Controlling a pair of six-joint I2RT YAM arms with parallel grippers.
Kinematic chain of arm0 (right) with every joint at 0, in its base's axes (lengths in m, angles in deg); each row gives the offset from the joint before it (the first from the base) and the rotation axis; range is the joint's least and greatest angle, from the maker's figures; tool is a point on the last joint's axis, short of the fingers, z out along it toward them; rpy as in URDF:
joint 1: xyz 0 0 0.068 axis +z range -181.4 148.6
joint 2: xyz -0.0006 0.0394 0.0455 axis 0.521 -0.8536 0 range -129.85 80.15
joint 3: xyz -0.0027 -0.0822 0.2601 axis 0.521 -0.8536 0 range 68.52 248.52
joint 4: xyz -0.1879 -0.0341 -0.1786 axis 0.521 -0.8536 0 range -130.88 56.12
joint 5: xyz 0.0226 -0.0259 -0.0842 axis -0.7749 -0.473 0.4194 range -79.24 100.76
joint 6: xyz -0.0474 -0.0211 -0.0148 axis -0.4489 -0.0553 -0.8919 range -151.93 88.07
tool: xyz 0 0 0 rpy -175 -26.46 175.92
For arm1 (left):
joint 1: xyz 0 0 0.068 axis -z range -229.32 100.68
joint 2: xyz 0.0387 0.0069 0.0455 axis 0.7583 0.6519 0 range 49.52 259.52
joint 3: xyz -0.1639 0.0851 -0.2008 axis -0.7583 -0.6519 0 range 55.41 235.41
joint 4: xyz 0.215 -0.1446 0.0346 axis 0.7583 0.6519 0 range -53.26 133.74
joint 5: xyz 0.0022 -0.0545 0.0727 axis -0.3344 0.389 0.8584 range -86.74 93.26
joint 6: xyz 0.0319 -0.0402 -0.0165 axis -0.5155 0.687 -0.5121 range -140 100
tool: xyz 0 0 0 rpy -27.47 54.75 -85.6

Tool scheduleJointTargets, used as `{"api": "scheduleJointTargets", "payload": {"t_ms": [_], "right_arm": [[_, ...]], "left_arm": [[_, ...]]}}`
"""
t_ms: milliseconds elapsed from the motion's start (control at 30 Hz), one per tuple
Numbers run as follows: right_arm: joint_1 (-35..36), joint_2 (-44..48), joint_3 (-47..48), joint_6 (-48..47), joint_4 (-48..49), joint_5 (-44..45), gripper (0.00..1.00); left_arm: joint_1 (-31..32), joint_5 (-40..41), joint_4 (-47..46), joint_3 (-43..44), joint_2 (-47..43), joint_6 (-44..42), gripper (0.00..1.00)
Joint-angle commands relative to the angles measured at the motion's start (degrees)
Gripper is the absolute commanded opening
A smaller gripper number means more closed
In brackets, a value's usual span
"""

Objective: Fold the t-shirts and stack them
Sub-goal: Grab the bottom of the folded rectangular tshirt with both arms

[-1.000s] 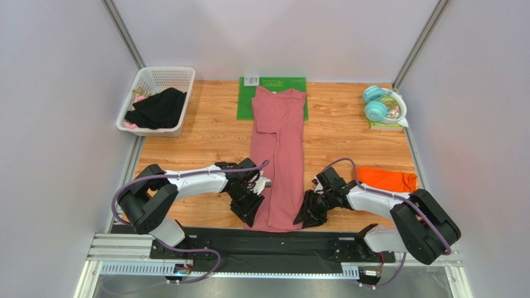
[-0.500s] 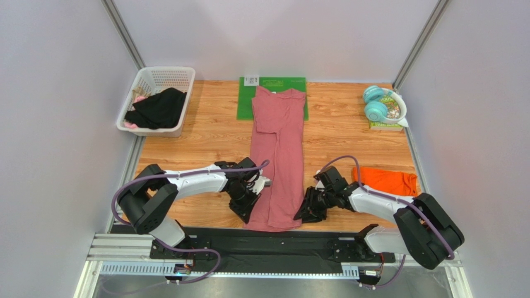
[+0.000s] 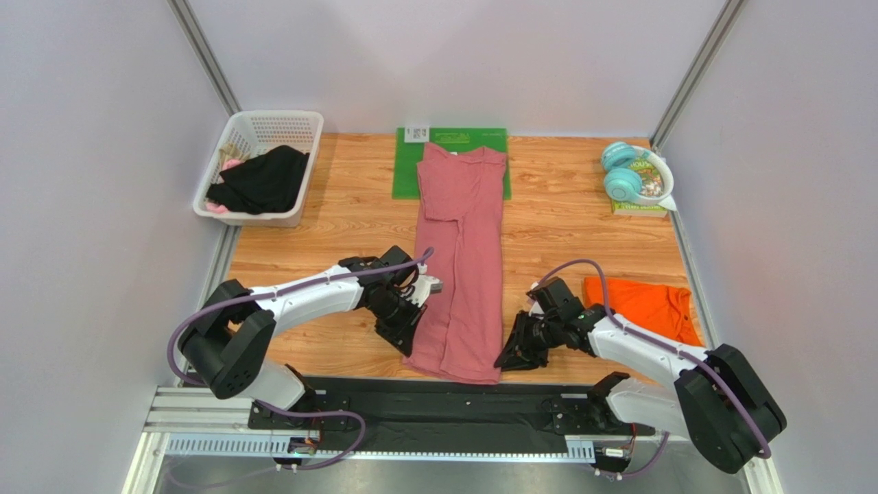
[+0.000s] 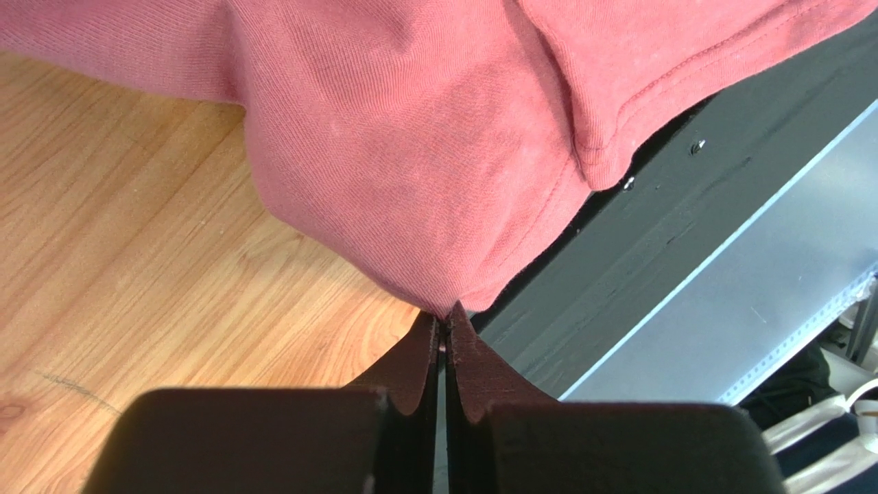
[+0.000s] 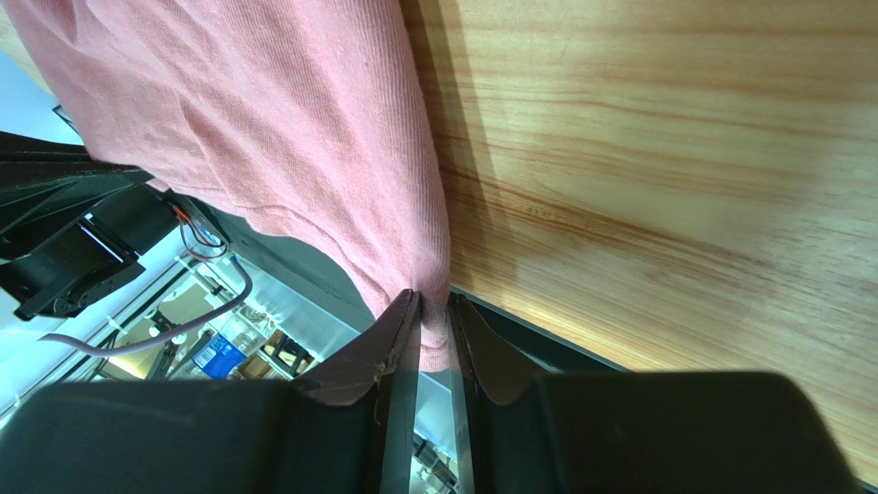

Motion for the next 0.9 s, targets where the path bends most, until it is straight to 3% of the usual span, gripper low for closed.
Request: {"api": "scheduleJointTargets", "payload": {"t_ms": [0,200,367,467,867], "right_arm": [[-0.21,0.62,1.27,0.89,0.35,0.53,0.22],[-0.21,-1.49,0.83,1.42,2.72,0.09,0.24],[1.63,-3.60,0.92,1.59,3.25,-0.17,0.34],[2.34,-3.96,0.48,2.47,4.48,-0.17,0.35],[2.43,0.17,2.67,3.62,-0.26,0.80,0.15]], "left_arm": [[-0.03,-0.81,0.11,0.92,-2.09,-1.06,0.00],[-0.03,-0.81,-0.51,0.39,-2.27,-1.14,0.00],[0.06,-0.90,-0.51,0.30,-2.27,-1.14,0.00],[0.06,-1.16,-0.69,0.30,-1.65,-1.06,0.00],[-0.03,-0.81,0.11,1.35,-1.39,-1.06,0.00]]}}
